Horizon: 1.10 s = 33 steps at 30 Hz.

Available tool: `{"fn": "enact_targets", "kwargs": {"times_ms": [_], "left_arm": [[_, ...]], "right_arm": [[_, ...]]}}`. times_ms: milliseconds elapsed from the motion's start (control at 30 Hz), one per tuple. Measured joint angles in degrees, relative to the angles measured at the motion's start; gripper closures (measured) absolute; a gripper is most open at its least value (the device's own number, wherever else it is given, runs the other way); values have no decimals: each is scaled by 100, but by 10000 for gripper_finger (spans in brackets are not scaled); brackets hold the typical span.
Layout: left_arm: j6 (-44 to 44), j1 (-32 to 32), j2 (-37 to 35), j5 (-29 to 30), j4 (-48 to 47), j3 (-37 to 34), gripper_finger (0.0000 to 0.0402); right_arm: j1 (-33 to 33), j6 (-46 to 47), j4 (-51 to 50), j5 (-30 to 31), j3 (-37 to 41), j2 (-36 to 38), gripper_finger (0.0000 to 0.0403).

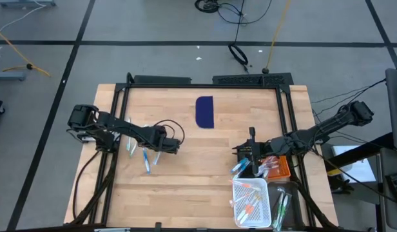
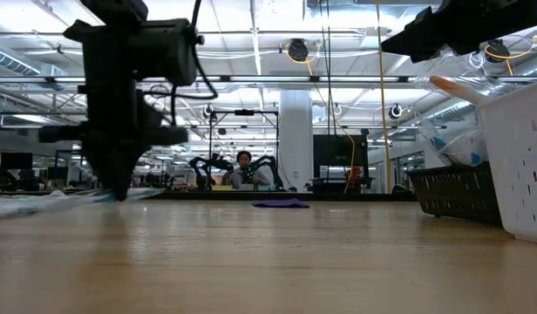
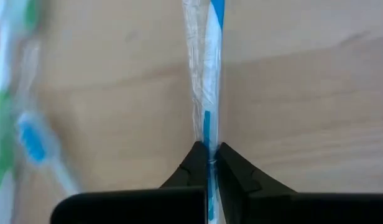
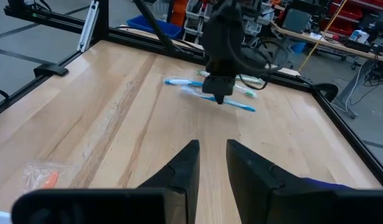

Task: Pick & Place Toothbrushes
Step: Put the blue toothbrush into the black basket

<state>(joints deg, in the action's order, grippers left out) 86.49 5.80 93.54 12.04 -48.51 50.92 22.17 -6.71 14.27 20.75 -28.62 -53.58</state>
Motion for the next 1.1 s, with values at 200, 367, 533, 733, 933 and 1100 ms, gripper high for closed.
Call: {"fn": "enact_targets", "kwargs": {"times_ms": [200, 367, 533, 733, 933, 1100], "left_arm": [[-1036, 0, -5, 702, 257, 603, 397], [-2639, 47, -13, 1375, 1092, 1203, 398], [-4506, 50, -18, 1505, 2535, 1646, 398], [-6362, 48, -20, 1111, 4412, 1700, 398], [-7190, 50, -20, 996, 5174, 1702, 397], [-7593, 48, 43, 850, 5642, 1702, 395]], "right_arm": [[0, 1, -1, -2, 0, 0, 332], [-12, 165, 12, -4, 0, 0, 332], [-169, 530, 207, 0, 0, 0, 332], [-492, 543, 552, 6, 0, -2, 332], [-894, 543, 1001, -13, 0, -2, 332], [-1280, 550, 1351, -617, 0, -2, 332]]}}
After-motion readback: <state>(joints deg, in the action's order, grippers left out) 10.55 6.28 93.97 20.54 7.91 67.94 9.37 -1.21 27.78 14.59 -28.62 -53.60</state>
